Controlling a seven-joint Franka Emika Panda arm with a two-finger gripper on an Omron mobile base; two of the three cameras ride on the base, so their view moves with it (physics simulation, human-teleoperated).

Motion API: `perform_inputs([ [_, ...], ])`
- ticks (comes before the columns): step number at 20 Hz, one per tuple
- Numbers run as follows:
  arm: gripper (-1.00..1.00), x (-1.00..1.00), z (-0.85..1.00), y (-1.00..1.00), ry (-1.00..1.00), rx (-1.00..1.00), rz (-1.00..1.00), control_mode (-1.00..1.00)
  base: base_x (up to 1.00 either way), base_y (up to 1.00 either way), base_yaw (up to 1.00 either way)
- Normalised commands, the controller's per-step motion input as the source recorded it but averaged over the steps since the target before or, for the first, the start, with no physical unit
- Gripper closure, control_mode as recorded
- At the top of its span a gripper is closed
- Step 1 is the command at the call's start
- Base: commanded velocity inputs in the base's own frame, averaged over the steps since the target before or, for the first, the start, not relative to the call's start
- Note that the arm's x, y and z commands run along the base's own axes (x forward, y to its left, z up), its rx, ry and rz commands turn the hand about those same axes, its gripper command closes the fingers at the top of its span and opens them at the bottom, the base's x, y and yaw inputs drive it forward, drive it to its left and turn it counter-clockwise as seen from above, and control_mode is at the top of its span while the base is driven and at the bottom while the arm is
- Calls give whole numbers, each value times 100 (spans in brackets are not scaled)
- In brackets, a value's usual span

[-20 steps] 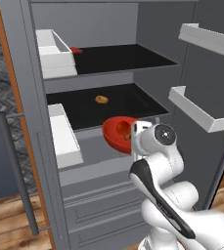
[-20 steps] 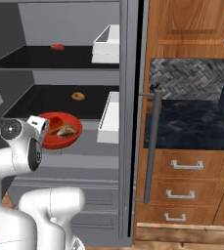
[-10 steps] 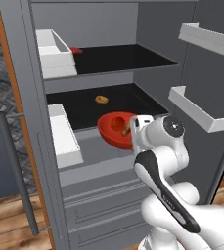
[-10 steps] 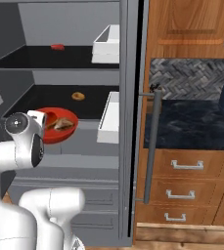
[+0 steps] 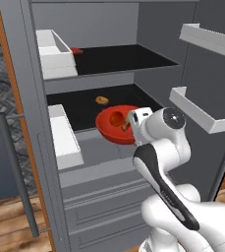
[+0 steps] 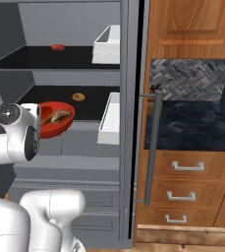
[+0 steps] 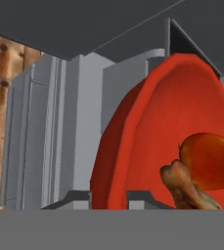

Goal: Pick the chicken drumstick and tomato from their plates and place them in the bowl. Then put the bowl in the fridge.

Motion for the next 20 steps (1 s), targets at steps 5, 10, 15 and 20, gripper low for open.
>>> perform_inputs([
  [5, 100, 6, 27, 4, -14, -3, 0, -100, 0, 0, 0],
  [10, 100, 19, 15, 2, -5, 0, 10, -100, 0, 0, 0],
  [15, 100, 29, 8, 0, 0, 0, 15, -100, 0, 0, 0],
  [20, 100, 37, 0, 11, 0, 0, 11, -100, 0, 0, 0],
])
